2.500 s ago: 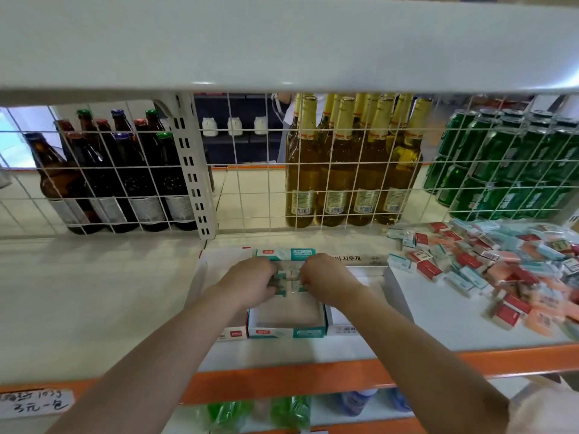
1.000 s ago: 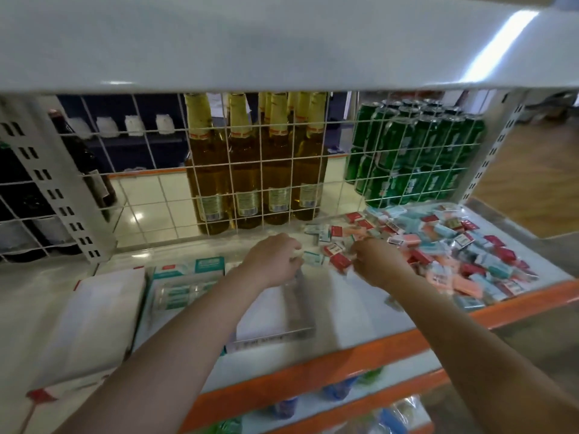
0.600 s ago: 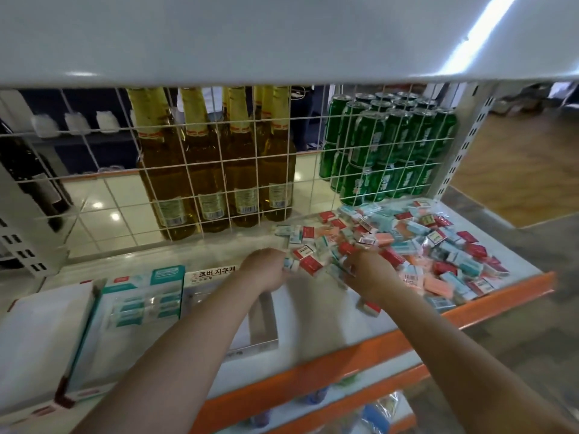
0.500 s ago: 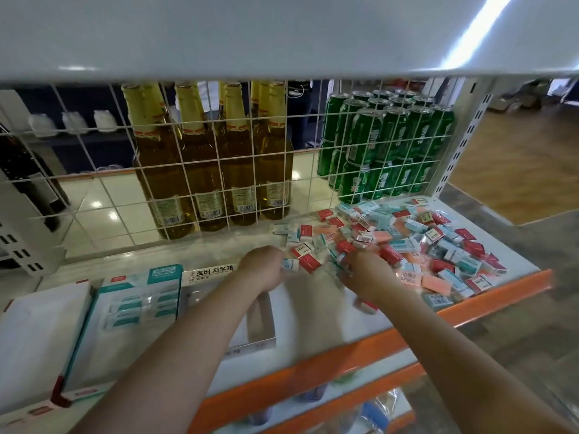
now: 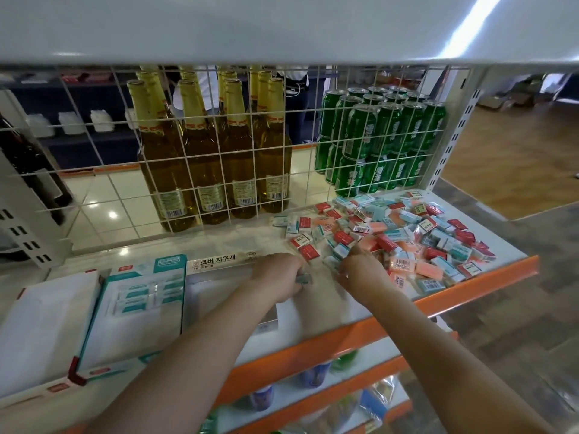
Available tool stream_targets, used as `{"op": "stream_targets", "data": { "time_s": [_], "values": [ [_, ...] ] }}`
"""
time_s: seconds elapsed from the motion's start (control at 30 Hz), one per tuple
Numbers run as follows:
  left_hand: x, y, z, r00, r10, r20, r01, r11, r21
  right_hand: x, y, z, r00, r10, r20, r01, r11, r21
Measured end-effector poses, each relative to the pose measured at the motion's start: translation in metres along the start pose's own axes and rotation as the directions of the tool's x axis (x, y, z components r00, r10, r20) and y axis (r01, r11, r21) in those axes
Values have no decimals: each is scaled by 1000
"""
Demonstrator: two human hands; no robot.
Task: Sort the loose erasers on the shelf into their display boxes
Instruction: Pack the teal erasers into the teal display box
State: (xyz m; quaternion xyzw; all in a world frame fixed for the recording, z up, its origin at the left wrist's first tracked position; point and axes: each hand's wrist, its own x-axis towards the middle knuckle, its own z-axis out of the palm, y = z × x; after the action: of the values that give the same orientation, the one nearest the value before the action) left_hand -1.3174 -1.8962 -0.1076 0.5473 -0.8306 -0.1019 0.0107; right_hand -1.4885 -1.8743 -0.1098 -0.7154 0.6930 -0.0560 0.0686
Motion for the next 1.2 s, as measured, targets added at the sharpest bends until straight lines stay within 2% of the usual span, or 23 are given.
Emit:
{"op": "stream_targets", "data": {
  "time_s": [0.13,0.33,0.5,0.77,0.87,1.03,1.2],
  "values": [
    [-8,-1,2,1000,19,19,-19,1000,-5,-10,-4,-1,999,28,20,-28,1000,2],
    [-18,7,3,998,64,-2,-63,988,144,-14,-7,-1,999,51,-5,-51,999,-9],
    [-18,7,9,999,35,1,-35,997,68,-12,-3,1,992,114,51,-111,992,-51],
    [-20,10,8,997,53,-63,-50,998,47,-12,4,-6,987,152,-55,-147,985,92],
    [-20,11,5,996,34,-79,-33,999,14,-14,7,-8,983,171,-68,-157,973,166],
    [-20,8,6,995,-7,-97,2,998,-57,-20,8,-5,994,97,-52,-87,980,177],
    [-18,4,1,977,-111,-183,50,949,-312,-21,5,-4,1000,11,9,-13,990,143]
  ]
}}
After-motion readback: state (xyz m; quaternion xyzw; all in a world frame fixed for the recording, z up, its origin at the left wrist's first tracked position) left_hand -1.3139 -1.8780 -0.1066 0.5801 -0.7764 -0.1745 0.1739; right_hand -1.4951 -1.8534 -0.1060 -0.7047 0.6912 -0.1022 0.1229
